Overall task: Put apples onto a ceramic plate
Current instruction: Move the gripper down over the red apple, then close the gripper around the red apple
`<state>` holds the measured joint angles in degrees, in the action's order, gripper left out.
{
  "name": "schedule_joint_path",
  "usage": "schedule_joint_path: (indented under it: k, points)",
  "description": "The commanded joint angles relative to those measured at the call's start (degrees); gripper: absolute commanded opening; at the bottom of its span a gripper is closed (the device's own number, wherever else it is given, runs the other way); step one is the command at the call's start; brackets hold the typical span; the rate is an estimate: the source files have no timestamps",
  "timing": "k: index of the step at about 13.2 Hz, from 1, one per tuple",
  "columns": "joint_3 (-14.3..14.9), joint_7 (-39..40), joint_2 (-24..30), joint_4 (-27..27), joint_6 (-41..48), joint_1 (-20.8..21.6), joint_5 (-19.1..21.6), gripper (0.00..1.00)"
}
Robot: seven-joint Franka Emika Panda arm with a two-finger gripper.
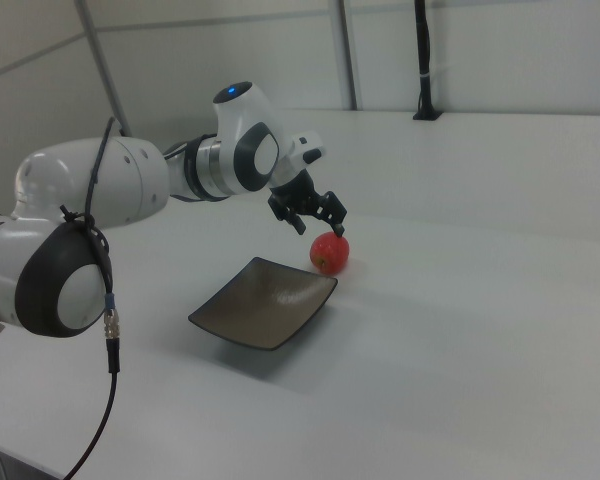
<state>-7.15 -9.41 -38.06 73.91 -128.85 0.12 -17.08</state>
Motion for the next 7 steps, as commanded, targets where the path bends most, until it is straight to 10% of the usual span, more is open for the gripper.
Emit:
schedule_joint_path:
  k: [1, 7]
  points:
    - [0.29, -1.4, -3.07, -2.98, -0.43, 0.85, -2.43, 1.0]
    - [-0.14, -5.26, -9.05, -7.36, -1.4, 0.94, -6.73, 1.0]
